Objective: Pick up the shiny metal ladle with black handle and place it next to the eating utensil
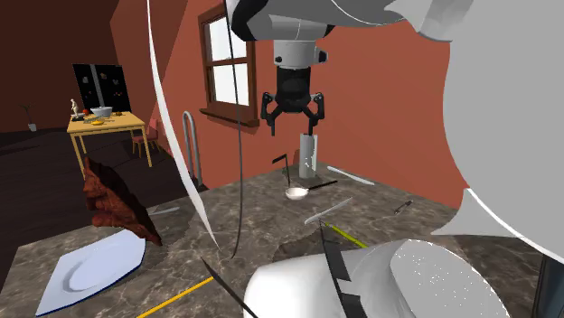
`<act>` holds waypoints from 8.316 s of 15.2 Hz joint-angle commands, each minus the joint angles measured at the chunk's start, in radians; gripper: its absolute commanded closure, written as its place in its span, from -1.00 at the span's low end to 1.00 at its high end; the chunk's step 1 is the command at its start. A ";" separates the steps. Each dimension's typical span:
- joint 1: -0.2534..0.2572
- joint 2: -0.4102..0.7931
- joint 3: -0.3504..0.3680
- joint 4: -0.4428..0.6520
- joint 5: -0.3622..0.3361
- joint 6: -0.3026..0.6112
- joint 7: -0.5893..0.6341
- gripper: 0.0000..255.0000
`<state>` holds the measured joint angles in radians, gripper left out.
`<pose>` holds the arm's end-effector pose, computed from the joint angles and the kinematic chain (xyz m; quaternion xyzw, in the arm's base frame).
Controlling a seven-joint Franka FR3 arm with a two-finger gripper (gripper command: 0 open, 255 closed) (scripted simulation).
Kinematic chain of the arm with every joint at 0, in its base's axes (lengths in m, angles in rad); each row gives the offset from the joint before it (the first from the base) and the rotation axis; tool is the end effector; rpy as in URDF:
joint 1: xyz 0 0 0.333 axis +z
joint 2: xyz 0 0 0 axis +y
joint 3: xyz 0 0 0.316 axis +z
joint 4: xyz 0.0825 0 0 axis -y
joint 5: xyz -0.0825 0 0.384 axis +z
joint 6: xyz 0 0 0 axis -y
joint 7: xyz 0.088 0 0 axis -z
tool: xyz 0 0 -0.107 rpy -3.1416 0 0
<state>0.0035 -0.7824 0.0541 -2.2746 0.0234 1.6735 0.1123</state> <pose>0.3173 0.0272 0.6378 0.9953 -0.0335 0.0904 0.0003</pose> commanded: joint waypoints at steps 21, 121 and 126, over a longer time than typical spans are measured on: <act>-0.176 0.625 0.059 0.103 -0.027 0.503 0.462 -1.00; 0.148 0.749 0.414 0.100 -0.148 0.561 1.557 1.00; 0.148 0.784 0.416 0.067 -0.176 0.624 1.582 1.00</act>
<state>0.1509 -0.0071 0.4690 -2.2000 -0.1455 2.2818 1.6869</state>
